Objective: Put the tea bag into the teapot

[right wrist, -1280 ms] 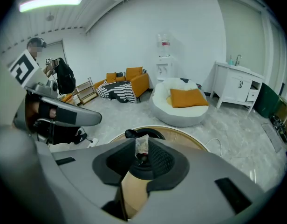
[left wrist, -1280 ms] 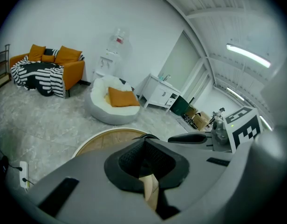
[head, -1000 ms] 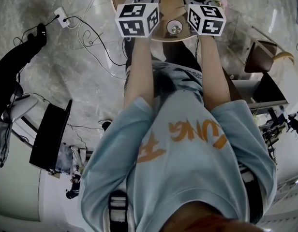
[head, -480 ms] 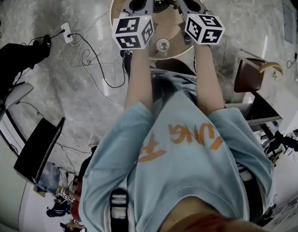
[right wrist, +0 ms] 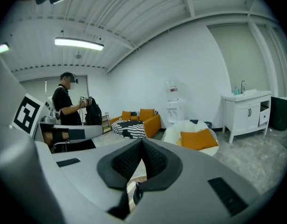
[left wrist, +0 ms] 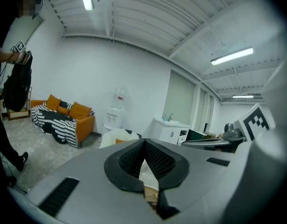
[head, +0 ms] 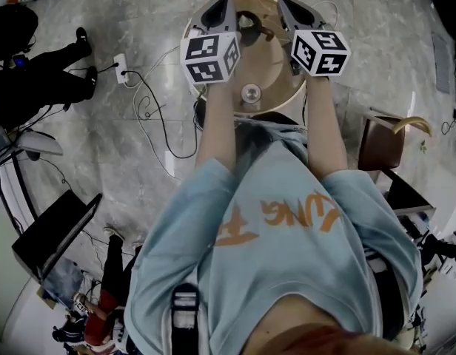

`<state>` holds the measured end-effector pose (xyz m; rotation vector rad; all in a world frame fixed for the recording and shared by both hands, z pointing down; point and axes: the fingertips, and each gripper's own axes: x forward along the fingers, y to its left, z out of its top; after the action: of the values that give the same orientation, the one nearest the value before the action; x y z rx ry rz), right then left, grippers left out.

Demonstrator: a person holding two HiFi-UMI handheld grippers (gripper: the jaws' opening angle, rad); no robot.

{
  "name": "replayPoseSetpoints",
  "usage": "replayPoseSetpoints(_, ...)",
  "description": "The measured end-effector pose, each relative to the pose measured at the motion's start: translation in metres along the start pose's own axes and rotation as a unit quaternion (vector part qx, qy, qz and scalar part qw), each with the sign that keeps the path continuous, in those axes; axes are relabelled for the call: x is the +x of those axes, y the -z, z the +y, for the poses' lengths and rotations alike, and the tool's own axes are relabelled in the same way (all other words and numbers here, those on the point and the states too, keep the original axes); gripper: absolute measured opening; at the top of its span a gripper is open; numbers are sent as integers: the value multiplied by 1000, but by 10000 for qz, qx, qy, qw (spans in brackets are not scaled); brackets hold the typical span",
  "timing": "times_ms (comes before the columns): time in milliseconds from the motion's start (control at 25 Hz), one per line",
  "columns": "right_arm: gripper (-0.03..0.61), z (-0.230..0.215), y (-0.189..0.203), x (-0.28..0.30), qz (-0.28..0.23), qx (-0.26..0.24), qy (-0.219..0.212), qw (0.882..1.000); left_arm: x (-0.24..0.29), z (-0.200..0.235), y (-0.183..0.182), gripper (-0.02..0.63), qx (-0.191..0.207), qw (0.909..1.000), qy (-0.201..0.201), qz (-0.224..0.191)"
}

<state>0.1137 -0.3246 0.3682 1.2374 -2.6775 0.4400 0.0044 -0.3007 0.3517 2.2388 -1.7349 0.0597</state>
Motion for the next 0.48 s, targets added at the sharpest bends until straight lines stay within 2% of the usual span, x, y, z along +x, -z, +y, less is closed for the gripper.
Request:
replayPoseSetpoints(200, 11, -9, -32, -4, -311, -123, 190, 9993, 0, -2, -27, 23, 75, 9997, -231, -51)
replayPoseSetpoints(360, 11, -16, -52, 0, -543, -96, 278, 9981, -2, 5, -44, 23, 413, 9978, -516, -54)
replayPoseSetpoints(480, 11, -11, -79, 1, -811, -227, 241, 9962, -6, 13, -62, 23, 515, 9963, -671, -175)
